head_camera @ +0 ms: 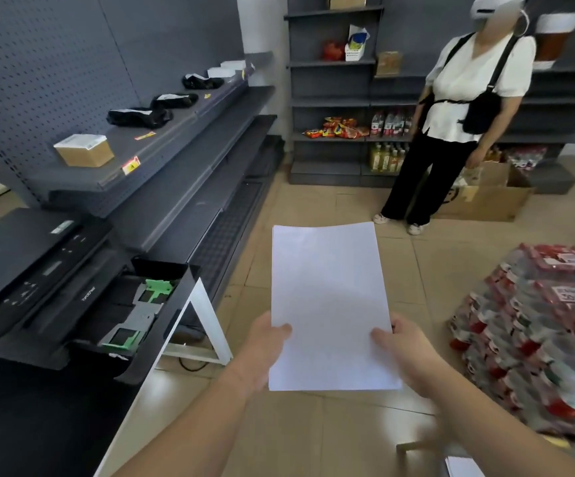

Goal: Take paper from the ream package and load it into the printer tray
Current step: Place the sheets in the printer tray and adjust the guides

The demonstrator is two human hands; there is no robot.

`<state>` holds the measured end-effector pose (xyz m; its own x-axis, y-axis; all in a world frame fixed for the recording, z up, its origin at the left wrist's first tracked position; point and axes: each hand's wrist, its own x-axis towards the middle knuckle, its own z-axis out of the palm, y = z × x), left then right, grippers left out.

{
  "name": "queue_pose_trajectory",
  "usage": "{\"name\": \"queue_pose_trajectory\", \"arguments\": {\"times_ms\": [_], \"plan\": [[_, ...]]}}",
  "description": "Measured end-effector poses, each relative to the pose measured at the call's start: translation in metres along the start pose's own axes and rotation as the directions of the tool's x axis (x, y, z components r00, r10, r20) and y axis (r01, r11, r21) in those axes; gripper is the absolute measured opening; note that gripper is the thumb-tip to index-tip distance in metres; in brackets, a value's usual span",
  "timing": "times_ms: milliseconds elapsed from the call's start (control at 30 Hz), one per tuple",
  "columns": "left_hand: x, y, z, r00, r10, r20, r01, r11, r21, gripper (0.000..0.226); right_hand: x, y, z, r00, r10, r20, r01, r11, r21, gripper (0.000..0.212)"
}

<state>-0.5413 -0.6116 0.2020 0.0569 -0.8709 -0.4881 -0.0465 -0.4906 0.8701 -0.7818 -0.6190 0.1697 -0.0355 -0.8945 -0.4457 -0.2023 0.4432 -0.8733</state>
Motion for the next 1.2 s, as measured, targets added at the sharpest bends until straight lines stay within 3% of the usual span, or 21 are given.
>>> {"name": "queue_pose_trajectory", "arguments": {"times_ms": [500,667,800,967,1200], "plan": [[0.214,0.095,-0.031,1.000,0.027,0.009,-0.027,0.999,-0.043,0.021,0.198,-0.113,0.026,0.999,-0.011,-0.047,0.013,0.999,0.038,0.022],[0.259,0.106,-0.071,0.996,0.008,-0.085,-0.018,0.993,-0.119,0.022,0.263,-0.152,0.067,0.998,-0.024,0.052,0.026,0.999,-0.041,0.023],[0.275,0.099,-0.120,0.968,-0.029,-0.250,-0.022,0.980,-0.199,0.022,0.313,-0.180,0.127,0.972,-0.015,0.234,0.050,0.988,-0.145,0.023],[0.262,0.080,-0.180,0.865,-0.157,-0.477,-0.022,0.938,-0.347,0.024,0.358,-0.209,0.220,0.868,0.001,0.497,0.157,0.948,-0.276,0.019],[0.220,0.034,-0.214,0.601,-0.378,-0.704,-0.087,0.845,-0.528,0.028,0.362,-0.218,0.333,0.624,0.142,0.768,0.278,0.879,-0.388,0.019]]}}
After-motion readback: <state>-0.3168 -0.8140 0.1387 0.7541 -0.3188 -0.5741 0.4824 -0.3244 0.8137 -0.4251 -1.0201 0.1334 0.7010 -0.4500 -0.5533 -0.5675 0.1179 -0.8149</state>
